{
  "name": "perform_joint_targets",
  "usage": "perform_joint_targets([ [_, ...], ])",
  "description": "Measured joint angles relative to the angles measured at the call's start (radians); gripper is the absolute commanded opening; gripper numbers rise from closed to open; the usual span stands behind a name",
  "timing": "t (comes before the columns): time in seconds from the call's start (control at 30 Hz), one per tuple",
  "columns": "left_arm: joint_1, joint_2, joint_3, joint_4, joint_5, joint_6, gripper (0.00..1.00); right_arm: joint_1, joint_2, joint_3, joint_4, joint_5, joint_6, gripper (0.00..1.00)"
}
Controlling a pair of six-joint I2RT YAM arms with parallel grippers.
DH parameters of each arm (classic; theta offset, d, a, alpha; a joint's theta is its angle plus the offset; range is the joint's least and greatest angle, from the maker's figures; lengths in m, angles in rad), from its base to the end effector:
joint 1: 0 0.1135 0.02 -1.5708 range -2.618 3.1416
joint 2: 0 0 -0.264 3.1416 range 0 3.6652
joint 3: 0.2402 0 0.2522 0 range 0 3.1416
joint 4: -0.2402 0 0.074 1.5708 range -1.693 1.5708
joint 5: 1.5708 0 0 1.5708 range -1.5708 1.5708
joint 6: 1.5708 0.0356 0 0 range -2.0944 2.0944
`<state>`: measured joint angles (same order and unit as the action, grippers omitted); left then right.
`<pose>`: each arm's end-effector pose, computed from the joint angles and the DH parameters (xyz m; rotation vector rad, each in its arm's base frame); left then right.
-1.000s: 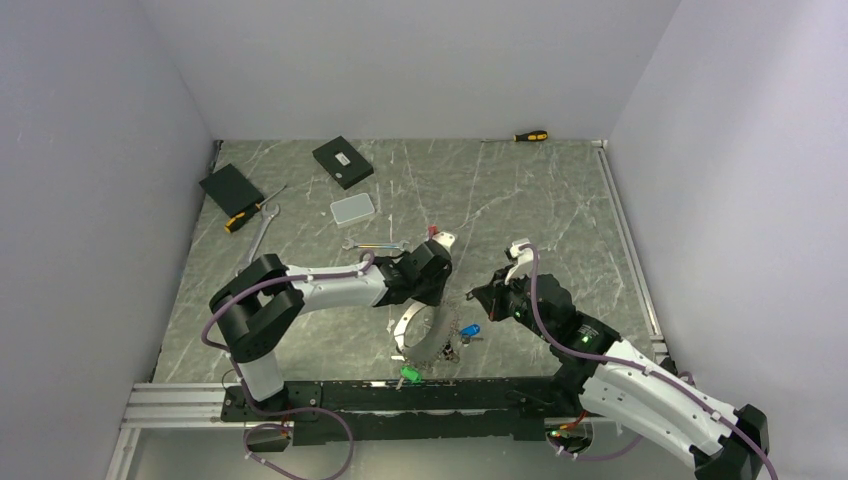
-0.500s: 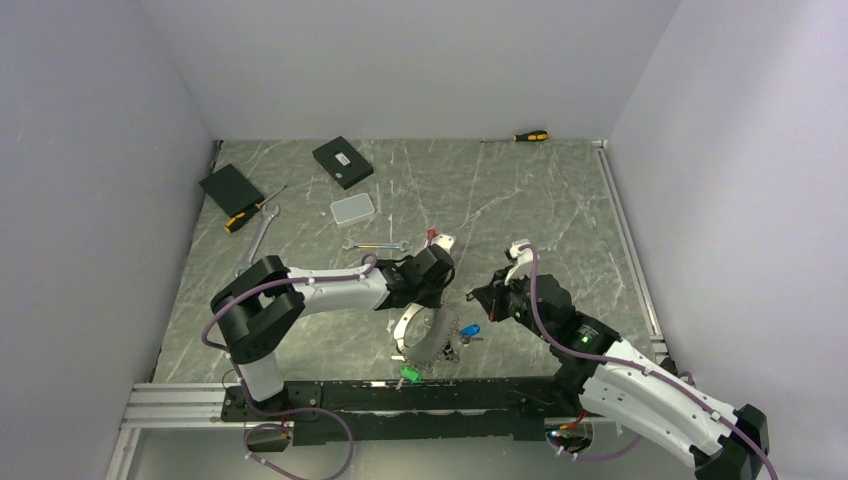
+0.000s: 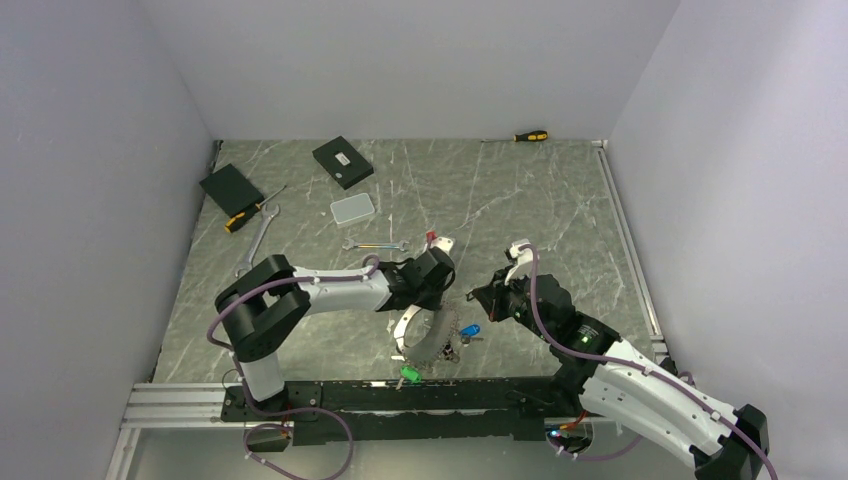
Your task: Put the keys on the keyring
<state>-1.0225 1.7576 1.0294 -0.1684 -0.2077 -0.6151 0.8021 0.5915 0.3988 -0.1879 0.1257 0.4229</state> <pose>0.1938 -0.3032 0.1696 0.4157 2.4632 -0.4613 0.1105 0.1078 0.2321 -0.2946 1.9896 0.6786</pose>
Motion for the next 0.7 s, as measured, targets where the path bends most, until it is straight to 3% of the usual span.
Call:
perform_joint_targets([
  [0.43,-0.002,0.027,-0.003,0.014,0.0,-0.016,0.2,0.0,-0.003,0.0,0.0,0.0,0.0,0.0],
  [0.6,-0.002,0.027,-0.01,0.026,-0.001,-0.021,0.0,0.0,-0.003,0.0,0.0,0.0,0.0,0.0],
  [0.7,-0.003,0.027,-0.017,0.047,-0.001,-0.022,0.0,0.0,-0.003,0.0,0.0,0.0,0.0,0.0],
])
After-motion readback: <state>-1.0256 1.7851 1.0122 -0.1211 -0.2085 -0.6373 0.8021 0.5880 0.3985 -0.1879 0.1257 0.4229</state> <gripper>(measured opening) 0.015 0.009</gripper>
